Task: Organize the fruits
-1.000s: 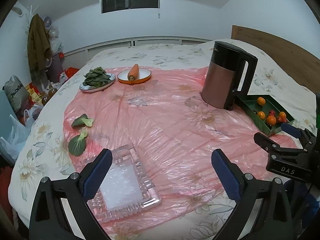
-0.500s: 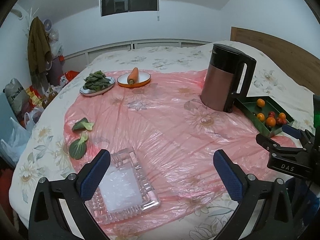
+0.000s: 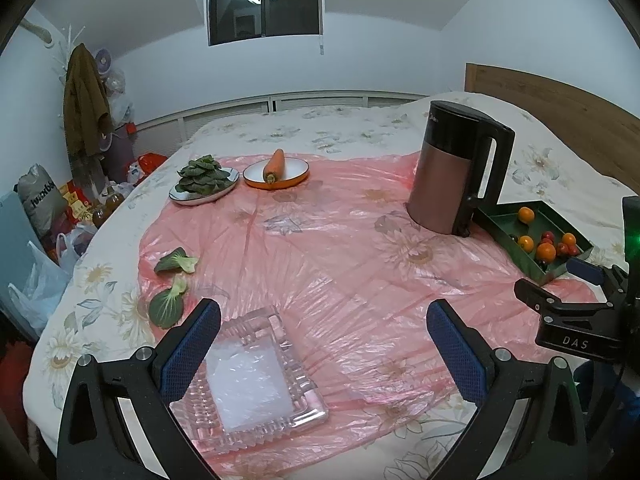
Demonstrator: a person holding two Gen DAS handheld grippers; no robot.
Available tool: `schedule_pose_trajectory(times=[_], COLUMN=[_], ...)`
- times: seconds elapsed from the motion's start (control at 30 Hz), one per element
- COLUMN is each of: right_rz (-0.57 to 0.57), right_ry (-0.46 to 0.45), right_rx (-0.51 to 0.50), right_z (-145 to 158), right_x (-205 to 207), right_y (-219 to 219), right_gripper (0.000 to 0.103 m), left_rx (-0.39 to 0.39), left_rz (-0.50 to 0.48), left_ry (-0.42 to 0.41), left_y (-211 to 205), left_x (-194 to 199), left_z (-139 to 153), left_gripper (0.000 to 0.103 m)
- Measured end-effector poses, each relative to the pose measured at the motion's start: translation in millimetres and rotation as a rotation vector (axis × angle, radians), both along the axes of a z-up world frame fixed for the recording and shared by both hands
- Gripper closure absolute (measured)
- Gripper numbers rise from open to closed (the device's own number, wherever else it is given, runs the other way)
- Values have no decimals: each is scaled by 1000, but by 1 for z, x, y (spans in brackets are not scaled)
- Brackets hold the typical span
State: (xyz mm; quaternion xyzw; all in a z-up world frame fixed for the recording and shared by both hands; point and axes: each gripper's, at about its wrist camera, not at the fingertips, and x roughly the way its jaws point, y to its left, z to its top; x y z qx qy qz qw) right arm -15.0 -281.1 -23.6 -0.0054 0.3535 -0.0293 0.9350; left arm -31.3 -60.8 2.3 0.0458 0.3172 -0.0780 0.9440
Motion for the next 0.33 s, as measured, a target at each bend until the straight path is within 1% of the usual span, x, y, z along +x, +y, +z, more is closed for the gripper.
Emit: schedule_pose_trajectory(times=[0.33], right_rz=[-2], right_ry=[0], right_rx=[1], right_z=[0], right_x=[1], right_y=[0], right_gripper=[0], left_rx=[12], left_rz=[-3], left_ry=[-4], left_y=[-1], left_x=[-1], left_z=[1], left_gripper=[2])
